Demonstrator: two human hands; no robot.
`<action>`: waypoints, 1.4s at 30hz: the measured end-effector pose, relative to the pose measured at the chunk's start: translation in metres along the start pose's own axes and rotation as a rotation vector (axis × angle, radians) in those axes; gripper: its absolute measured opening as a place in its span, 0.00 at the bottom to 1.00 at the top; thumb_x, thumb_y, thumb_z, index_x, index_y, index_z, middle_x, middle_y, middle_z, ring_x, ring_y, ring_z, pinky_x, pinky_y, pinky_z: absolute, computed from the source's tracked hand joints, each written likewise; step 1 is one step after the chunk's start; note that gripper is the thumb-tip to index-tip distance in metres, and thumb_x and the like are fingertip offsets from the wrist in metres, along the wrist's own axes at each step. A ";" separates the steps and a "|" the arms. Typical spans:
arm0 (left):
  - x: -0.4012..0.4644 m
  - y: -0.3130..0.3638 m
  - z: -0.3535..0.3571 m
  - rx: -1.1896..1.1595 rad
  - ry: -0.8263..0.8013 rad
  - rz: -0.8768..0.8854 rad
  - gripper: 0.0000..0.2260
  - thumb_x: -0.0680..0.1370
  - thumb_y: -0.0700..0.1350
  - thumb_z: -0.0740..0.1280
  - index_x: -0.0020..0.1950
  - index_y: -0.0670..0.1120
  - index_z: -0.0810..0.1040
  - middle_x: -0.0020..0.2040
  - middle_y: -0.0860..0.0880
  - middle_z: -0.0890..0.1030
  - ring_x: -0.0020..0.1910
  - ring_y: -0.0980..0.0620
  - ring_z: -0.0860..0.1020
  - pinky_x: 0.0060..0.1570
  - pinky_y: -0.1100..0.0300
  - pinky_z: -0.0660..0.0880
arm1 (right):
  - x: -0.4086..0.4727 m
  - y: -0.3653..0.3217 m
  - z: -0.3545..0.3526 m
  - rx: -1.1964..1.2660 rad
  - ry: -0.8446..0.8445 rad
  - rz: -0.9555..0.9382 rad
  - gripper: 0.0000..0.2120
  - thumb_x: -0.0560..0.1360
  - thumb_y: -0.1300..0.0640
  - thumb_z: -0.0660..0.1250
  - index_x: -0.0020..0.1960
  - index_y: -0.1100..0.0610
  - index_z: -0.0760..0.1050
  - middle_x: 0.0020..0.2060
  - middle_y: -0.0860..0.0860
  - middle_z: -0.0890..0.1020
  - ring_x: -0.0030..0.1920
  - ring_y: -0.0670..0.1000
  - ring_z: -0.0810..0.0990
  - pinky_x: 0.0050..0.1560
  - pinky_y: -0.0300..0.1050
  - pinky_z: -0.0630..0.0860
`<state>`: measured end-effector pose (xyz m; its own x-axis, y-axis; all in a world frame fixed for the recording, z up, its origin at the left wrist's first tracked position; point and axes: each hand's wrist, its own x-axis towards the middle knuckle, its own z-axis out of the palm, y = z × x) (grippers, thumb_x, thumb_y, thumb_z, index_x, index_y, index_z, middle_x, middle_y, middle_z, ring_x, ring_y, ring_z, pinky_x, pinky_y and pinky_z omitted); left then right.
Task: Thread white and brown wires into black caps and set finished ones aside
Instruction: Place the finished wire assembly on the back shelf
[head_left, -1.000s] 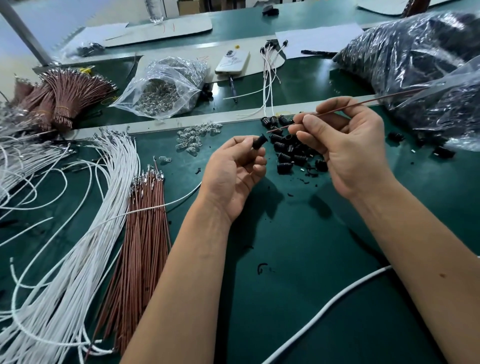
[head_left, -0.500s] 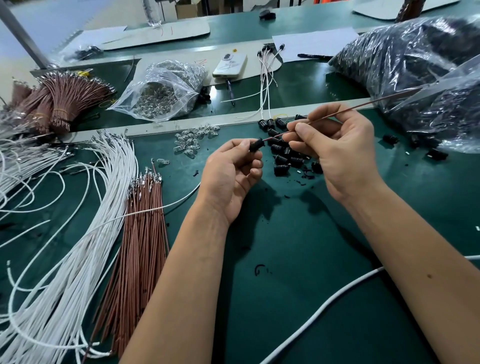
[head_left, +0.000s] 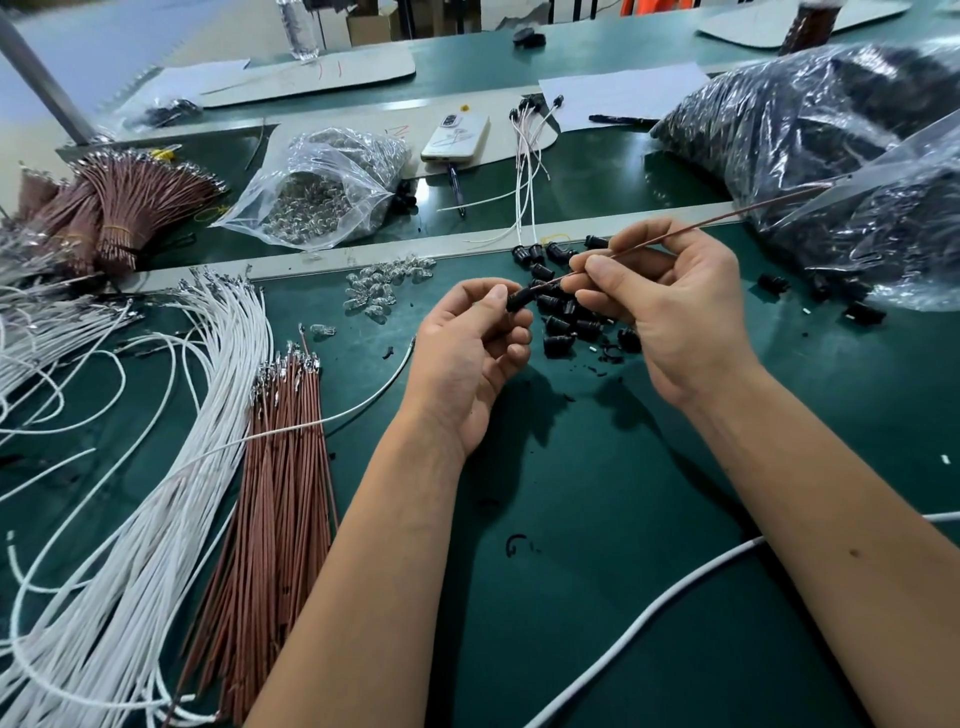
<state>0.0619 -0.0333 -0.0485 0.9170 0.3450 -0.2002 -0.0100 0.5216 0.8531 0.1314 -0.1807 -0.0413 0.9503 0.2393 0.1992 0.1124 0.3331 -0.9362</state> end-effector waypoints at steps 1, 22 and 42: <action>0.000 0.000 0.000 -0.001 0.001 0.000 0.06 0.83 0.38 0.63 0.48 0.43 0.78 0.34 0.45 0.79 0.30 0.53 0.74 0.29 0.65 0.73 | 0.000 0.000 0.000 -0.005 0.000 -0.001 0.10 0.77 0.71 0.71 0.50 0.60 0.74 0.42 0.59 0.88 0.41 0.56 0.89 0.40 0.40 0.83; 0.004 -0.004 -0.006 0.074 0.025 0.056 0.07 0.77 0.36 0.72 0.54 0.38 0.81 0.40 0.44 0.83 0.34 0.55 0.77 0.35 0.67 0.76 | 0.000 0.002 0.002 0.013 -0.006 0.063 0.11 0.77 0.71 0.72 0.48 0.59 0.73 0.40 0.57 0.88 0.38 0.54 0.88 0.37 0.40 0.82; 0.004 -0.008 -0.008 0.199 0.025 0.159 0.07 0.75 0.35 0.74 0.52 0.41 0.84 0.43 0.41 0.84 0.34 0.54 0.77 0.38 0.64 0.77 | -0.001 0.003 0.005 0.063 -0.004 0.132 0.10 0.75 0.70 0.73 0.48 0.59 0.74 0.39 0.57 0.87 0.38 0.53 0.88 0.37 0.39 0.81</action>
<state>0.0630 -0.0300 -0.0601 0.9001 0.4307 -0.0654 -0.0725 0.2961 0.9524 0.1290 -0.1759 -0.0429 0.9544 0.2883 0.0769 -0.0321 0.3553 -0.9342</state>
